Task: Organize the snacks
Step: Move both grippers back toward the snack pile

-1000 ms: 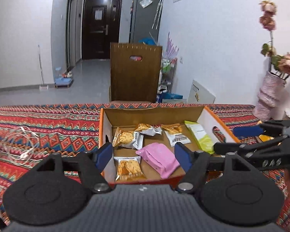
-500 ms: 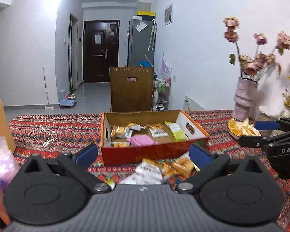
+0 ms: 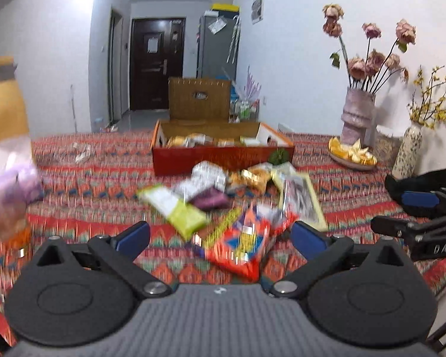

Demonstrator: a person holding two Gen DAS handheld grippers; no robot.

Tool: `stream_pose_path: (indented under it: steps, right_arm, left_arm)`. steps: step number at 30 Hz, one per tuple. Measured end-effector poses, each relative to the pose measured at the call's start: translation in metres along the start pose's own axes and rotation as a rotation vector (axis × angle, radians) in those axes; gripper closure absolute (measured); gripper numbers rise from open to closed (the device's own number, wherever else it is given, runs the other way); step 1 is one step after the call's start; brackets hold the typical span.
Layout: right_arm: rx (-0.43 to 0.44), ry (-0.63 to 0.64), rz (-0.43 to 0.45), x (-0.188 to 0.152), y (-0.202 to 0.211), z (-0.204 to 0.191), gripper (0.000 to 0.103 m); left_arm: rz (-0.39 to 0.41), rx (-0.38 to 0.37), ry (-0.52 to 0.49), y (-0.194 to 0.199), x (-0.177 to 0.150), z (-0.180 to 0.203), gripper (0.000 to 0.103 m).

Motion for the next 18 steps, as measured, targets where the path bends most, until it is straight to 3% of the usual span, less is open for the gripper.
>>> stream_pose_path:
  steps: [4, 8, 18]
  right_arm:
    - [-0.025, -0.009, -0.035, -0.038, 0.006, -0.011, 0.003]
    - [-0.019, -0.033, -0.068, -0.057, 0.008, -0.015, 0.003]
    - [0.015, -0.084, -0.055, -0.043, -0.011, -0.010, 0.003]
  left_arm:
    - [-0.072, 0.011, 0.015, -0.005, -0.029, -0.005, 0.000]
    - [-0.091, 0.025, 0.030, -0.009, -0.037, -0.011, 0.000]
    - [-0.070, 0.029, 0.021, -0.046, -0.005, -0.011, 0.001]
Point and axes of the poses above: each gripper's, at about its wrist camera, not at the fingertips, and y roughly against the way its jaws point, z to its right, x to its top, the point moved 10 cm from there along -y, roughly the way its jaws point, and after that the axes turned 9 degrees about x, right-handed, at the moved point
